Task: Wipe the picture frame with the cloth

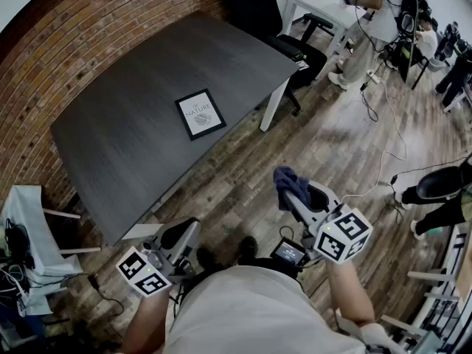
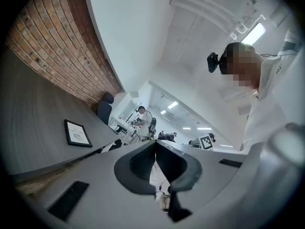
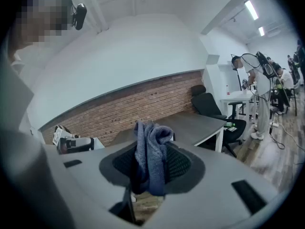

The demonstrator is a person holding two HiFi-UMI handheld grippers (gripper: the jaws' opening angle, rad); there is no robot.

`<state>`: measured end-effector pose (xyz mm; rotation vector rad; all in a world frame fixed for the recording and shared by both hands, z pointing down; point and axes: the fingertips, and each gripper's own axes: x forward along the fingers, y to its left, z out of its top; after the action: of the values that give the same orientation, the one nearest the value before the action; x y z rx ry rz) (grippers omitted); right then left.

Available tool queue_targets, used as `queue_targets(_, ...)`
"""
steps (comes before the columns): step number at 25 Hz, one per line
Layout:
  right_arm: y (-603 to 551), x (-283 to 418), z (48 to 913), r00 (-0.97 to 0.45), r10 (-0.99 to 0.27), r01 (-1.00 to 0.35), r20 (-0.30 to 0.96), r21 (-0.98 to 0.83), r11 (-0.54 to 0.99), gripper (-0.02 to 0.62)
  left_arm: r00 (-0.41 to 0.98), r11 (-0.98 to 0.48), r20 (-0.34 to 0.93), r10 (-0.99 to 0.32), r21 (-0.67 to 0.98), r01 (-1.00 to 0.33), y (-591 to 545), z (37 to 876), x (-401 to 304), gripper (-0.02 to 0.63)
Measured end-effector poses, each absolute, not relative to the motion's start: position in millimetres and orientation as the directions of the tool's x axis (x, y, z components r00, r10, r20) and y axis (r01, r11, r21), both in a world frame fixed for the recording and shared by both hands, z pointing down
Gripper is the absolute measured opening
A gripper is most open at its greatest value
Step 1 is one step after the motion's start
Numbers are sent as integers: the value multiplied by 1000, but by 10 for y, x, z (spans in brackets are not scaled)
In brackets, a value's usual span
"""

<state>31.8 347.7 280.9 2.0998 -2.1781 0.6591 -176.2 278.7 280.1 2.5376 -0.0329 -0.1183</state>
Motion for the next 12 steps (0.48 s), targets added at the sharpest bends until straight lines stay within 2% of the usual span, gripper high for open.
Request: queue_targets(12, 3467, 722, 2999, -156, -921, -957, 358, -285, 52, 146, 989, -809, -26, -145, 578, -104, 2824, 2970, -1423, 11)
